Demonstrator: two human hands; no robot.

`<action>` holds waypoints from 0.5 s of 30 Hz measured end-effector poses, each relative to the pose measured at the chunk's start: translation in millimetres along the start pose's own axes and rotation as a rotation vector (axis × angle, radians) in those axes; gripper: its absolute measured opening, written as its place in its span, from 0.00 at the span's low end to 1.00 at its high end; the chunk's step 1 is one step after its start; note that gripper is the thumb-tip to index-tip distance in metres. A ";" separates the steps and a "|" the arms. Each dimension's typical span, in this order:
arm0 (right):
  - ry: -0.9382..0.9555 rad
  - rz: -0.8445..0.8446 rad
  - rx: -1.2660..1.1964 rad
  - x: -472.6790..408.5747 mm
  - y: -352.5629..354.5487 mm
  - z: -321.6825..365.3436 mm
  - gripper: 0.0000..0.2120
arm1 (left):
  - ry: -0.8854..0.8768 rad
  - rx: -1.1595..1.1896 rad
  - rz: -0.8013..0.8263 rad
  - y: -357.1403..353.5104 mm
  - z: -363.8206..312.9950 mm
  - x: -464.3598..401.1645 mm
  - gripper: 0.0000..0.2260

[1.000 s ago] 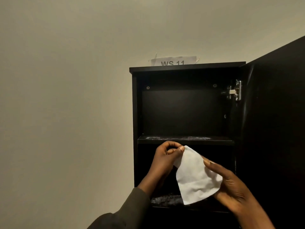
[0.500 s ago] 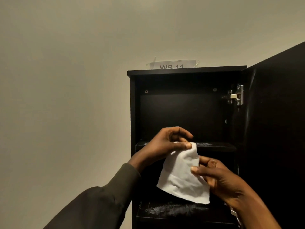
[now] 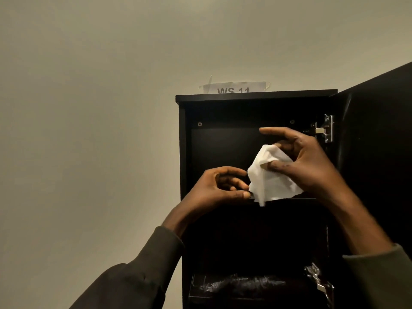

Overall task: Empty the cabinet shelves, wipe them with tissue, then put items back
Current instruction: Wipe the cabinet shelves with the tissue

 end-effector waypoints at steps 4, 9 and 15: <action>0.092 0.088 0.053 -15.0 -1.9 18.4 0.34 | -0.014 0.174 -0.059 4.3 2.2 3.0 0.16; 0.158 0.105 0.049 -20.0 -6.1 27.0 0.34 | 0.040 0.546 0.125 -14.5 16.1 5.5 0.34; 0.134 0.078 -0.066 -17.1 -6.7 17.3 0.35 | 0.024 0.519 0.138 -33.4 25.3 13.8 0.34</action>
Point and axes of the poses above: each hand's wrist, its own x-axis away from the middle knuckle, its own y-axis out of the back of the hand, z = x × y, the point moved 5 cm from there along -x, towards the middle knuckle, and after that the axes turned 5 degrees about y, right-handed, at the moved point
